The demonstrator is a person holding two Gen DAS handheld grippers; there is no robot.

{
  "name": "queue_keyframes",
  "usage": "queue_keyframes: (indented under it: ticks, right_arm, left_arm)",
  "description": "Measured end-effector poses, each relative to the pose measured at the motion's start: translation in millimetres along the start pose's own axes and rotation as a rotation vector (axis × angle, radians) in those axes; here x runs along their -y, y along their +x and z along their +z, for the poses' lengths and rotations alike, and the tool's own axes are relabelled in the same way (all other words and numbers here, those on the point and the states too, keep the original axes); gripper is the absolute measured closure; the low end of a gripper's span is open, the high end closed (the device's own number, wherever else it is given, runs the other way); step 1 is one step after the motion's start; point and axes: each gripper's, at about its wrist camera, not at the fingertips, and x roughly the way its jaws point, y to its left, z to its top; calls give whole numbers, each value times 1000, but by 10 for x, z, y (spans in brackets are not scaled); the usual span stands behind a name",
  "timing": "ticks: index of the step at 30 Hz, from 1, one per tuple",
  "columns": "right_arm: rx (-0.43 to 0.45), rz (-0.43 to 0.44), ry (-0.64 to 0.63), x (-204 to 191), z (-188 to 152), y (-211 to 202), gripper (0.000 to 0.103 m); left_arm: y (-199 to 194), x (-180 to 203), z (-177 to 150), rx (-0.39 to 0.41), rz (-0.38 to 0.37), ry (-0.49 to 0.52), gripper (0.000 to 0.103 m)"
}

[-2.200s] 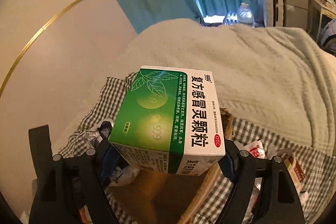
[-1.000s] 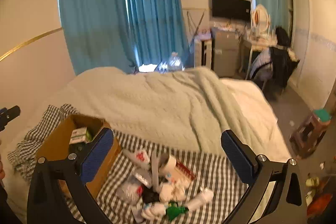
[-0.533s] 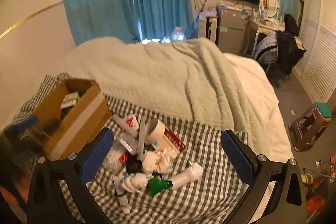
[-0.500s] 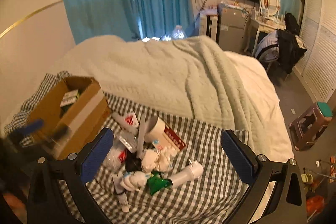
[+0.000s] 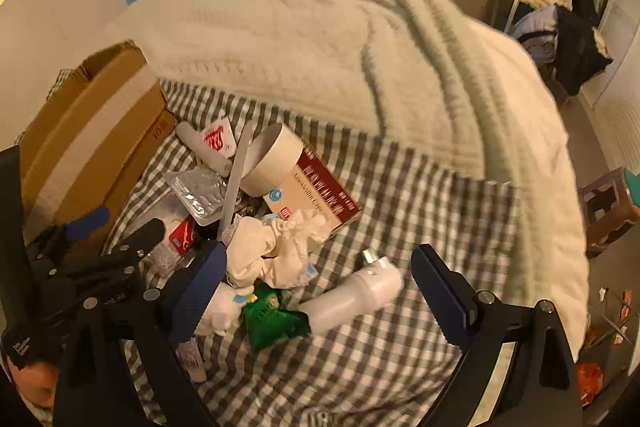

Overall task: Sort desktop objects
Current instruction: 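Move both tools back over the pile of items on the sheet, then grasp the swab tub with the left tool while the right grasps the cloth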

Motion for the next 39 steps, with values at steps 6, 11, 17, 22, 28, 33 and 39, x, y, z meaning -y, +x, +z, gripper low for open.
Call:
queue_keyframes:
  ticks: [6,11,17,22,28,33,39]
  right_arm:
    - [-82,55,12,-102,-6,500,9]
    - [-137,98,64,-118,2,757,13]
    - [-222,133,149,-24,-81,884,45]
    - [-228,110,105,3,-105,734,80]
    - [-197,84,85,-35,-57,266,84]
    - [-113,98,69,-211,184,-371,85]
    - [14,129,22,-700,647,-1113,85]
  left_arm:
    - [220,-3,-15,-14,50,93,12]
    - [380,-63,-36,-72,-13,72,10]
    - [478,-44,-134,-125,-37,126,26]
    - [365,-5,-183,-140,-71,137,39]
    - [-27,-127,-90,-86,-48,100,39]
    - [-655,-300,207,31,-70,16,39]
    - [-1597,-575,754,177,-37,17,39]
